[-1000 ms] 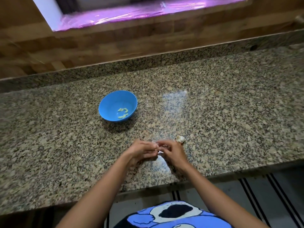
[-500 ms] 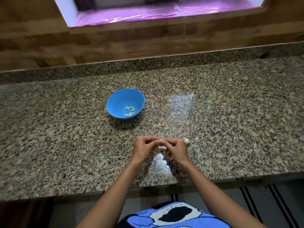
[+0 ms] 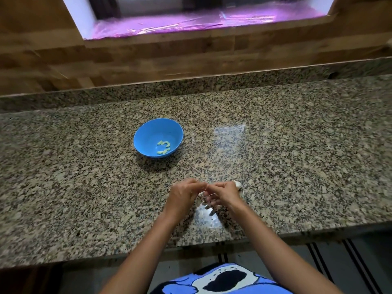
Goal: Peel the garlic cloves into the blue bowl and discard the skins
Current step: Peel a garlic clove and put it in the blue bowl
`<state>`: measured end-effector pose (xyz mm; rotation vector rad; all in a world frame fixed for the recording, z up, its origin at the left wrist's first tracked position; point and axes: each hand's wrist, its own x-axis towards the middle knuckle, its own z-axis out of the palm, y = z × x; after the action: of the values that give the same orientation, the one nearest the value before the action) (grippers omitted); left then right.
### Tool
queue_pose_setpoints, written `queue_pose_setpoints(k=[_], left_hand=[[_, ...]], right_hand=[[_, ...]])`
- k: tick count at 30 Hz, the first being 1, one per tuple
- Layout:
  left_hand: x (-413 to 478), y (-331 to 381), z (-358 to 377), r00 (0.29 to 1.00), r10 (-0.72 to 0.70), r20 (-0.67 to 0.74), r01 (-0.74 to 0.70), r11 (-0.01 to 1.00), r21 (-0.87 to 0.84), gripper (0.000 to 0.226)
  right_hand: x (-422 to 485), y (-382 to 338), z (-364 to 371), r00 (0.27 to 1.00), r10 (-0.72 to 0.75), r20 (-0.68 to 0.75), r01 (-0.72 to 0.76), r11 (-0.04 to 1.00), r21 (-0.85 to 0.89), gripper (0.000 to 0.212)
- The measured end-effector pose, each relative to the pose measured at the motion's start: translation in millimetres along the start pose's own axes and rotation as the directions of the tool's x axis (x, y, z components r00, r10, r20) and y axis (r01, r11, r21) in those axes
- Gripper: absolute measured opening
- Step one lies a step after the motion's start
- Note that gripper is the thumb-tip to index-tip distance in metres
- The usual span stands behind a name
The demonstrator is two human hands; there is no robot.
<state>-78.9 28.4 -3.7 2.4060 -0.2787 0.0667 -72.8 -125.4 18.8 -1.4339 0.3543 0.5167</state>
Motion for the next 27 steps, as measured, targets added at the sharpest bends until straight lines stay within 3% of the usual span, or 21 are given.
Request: queue_pose_setpoints(k=[2, 4, 8, 12, 14, 16, 20, 23, 25, 27], left_hand=[[-0.1, 1.3, 1.2, 1.0, 0.009, -0.01, -0.01, 0.999, -0.033, 0.025], [0.9, 2.3, 0.4, 0.991, -0.13, -0.011, 0.124, 0.961, -0.247, 0.026], [6.6, 1.7, -2.5, 0.928, -0.353, 0.119, 0.34, 0.673, -0.656, 0.016], [6.4, 0.5, -7.4, 0.868, -0.452, 0.207, 0.406, 0.403, -0.82, 0.013], [5.9, 0.9, -9.7, 0.847, -0.46, 0.267, 0.411, 0.247, -0.877, 0.017], [5.9, -1.5, -11.3, 0.831, -0.466, 0.304, 0.414, 0.153, -0.897, 0.022], [2.8, -2.7, -11.1, 0.824, -0.48, 0.301, 0.415, 0.15, -0.897, 0.026], [0.9, 0.8, -10.5, 0.81, -0.522, 0.268, 0.414, 0.186, -0.891, 0.019], [0.0, 1.1, -9.1, 0.797, -0.549, 0.251, 0.416, 0.198, -0.887, 0.012], [-0.5, -1.0, -7.0, 0.809, -0.541, 0.229, 0.428, 0.275, -0.861, 0.01]], right_hand=[[2.3, -1.9, 3.3, 1.0, -0.003, -0.025, 0.003, 1.0, -0.001, 0.018], [3.9, -2.8, 3.8, 1.0, -0.019, -0.016, 0.019, 1.0, -0.017, 0.017], [5.9, -3.7, 2.0, 0.999, -0.04, 0.022, 0.041, 0.998, -0.057, 0.015], [6.1, 0.1, -0.6, 0.999, -0.013, -0.037, 0.011, 0.999, -0.04, 0.017], [4.8, 5.0, -2.4, 0.996, -0.028, -0.08, 0.019, 0.995, -0.101, 0.021], [5.0, 9.5, -1.4, 0.99, -0.072, -0.121, 0.048, 0.981, -0.188, 0.027], [11.3, 14.4, 3.4, 0.971, -0.19, -0.142, 0.118, 0.905, -0.408, 0.034], [14.7, 18.8, 4.3, 0.964, -0.251, -0.094, 0.149, 0.794, -0.59, 0.012], [14.2, 21.1, 5.3, 0.944, -0.32, -0.079, 0.2, 0.746, -0.636, 0.015], [11.4, 20.1, 7.5, 0.917, -0.394, -0.058, 0.268, 0.717, -0.643, 0.02]])
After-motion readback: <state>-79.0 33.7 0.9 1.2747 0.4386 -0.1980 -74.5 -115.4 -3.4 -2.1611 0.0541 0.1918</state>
